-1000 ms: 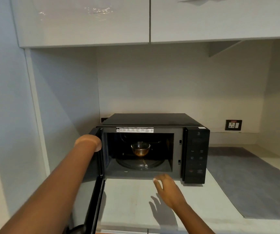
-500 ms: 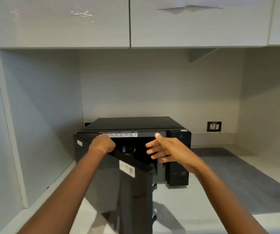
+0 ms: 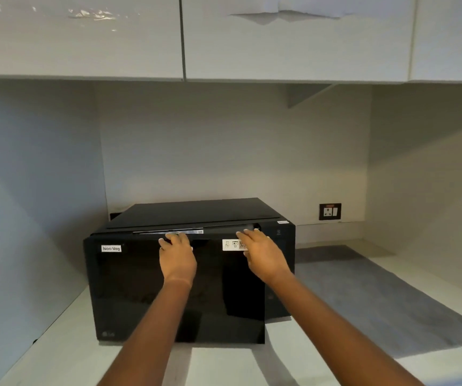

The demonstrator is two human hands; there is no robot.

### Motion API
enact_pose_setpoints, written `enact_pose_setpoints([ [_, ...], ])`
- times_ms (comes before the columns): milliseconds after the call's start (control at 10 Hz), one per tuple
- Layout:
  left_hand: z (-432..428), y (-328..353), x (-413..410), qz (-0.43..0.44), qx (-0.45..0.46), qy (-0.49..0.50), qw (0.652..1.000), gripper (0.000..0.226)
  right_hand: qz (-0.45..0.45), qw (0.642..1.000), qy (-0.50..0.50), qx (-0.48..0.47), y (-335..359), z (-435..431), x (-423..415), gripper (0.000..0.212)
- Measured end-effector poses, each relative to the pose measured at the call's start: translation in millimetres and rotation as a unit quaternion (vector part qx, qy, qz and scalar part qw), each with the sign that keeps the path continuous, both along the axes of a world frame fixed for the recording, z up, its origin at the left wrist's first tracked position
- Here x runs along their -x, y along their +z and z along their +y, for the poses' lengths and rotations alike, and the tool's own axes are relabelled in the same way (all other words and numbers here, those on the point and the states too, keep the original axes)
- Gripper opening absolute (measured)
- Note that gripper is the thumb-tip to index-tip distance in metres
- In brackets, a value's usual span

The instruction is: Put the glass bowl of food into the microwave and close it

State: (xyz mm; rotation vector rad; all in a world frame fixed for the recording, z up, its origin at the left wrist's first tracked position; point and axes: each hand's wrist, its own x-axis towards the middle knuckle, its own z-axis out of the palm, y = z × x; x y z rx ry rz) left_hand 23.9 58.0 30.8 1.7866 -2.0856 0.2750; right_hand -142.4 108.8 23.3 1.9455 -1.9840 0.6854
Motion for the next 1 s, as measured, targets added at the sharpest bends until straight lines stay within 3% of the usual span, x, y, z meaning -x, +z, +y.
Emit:
enact_pose_setpoints([
  [200,-25,-15,3,-0.011,0.021,-0.032,0.999,0.059,0.022,0.997,-0.071,-0.013,-29,-33,4,0.072],
  [500,-44,-32,-2,0.001,0.056,-0.05,0.997,0.068,0.025,0.995,-0.095,0.011,-44,-52,4,0.083],
  [800,-47,-26,-2,0.005,0.038,-0.049,0.998,0.071,0.036,0.995,-0.078,-0.04,-27,-53,10,0.086],
  [1000,-43,-30,-10,-0.02,0.066,-0.057,0.996,0.066,0.019,0.997,-0.075,-0.01,-30,-50,4,0.077],
])
